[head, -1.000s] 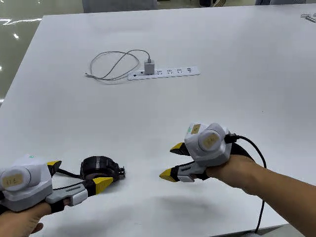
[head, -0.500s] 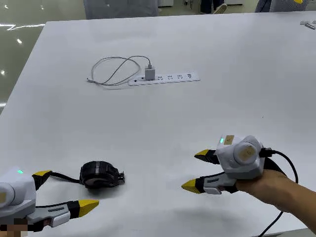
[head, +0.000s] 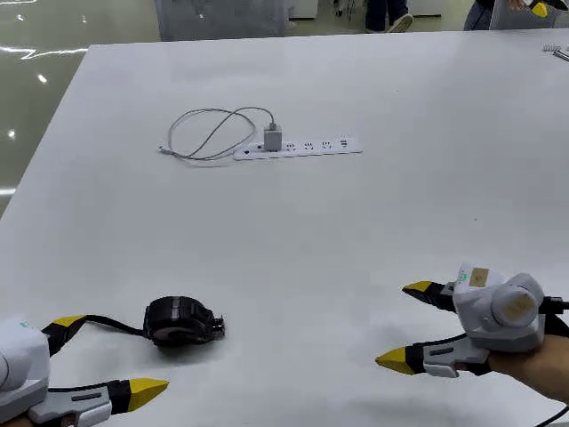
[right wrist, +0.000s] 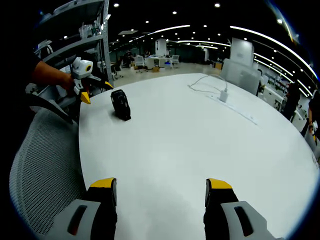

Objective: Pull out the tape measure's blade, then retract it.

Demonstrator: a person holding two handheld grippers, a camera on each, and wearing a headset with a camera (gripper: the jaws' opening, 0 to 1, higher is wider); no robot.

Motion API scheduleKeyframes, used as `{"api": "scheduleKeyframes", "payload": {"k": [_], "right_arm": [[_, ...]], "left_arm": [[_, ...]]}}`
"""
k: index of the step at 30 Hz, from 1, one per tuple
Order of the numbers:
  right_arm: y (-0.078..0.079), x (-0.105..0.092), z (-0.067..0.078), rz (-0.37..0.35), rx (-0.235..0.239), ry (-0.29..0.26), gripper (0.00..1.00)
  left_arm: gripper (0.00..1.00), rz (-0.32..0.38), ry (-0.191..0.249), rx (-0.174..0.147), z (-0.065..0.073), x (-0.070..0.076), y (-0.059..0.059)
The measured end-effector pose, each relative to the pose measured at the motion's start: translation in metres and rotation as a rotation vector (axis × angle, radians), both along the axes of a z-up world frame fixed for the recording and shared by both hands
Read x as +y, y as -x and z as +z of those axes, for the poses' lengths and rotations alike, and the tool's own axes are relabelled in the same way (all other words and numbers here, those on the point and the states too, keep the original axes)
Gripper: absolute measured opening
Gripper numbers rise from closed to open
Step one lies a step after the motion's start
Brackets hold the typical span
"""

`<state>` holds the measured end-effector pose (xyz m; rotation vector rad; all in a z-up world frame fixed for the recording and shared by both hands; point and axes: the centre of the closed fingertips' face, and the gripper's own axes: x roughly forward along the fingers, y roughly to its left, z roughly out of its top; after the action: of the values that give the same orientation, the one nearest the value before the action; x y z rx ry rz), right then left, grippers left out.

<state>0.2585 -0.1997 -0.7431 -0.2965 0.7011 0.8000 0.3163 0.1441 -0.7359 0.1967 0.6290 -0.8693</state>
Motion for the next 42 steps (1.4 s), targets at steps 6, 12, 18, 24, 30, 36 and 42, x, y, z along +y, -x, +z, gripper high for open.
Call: {"api": "scheduleKeyframes", "payload": {"k": [6, 12, 18, 24, 30, 36, 42], "right_arm": [[0.005, -0.023, 0.001, -0.026, -0.003, 0.004, 0.74], [0.01, -0.037, 0.006, -0.049, -0.002, 0.005, 0.78], [0.014, -0.05, 0.002, -0.041, 0.006, 0.027, 0.86], [0.018, -0.054, 0.003, -0.054, 0.003, 0.014, 0.93], [0.021, -0.061, 0.005, -0.069, 0.002, 0.003, 0.98], [0.02, -0.066, 0.006, -0.069, -0.002, 0.005, 0.99], [0.019, -0.066, 0.006, -0.058, -0.003, 0.011, 0.99]], "left_arm": [[0.99, -0.024, -0.018, -0.017, 0.003, 0.002, 0.002], [0.99, -0.026, -0.016, -0.023, 0.003, 0.003, 0.001], [0.99, -0.029, -0.036, -0.021, 0.002, 0.007, 0.002], [0.99, -0.01, -0.023, -0.014, 0.006, 0.01, 0.0], [0.99, -0.017, -0.033, -0.009, 0.004, 0.01, 0.0], [0.99, -0.033, -0.051, -0.003, 0.002, 0.009, 0.003], [0.99, -0.029, -0.058, -0.016, 0.004, 0.011, 0.002]]}}
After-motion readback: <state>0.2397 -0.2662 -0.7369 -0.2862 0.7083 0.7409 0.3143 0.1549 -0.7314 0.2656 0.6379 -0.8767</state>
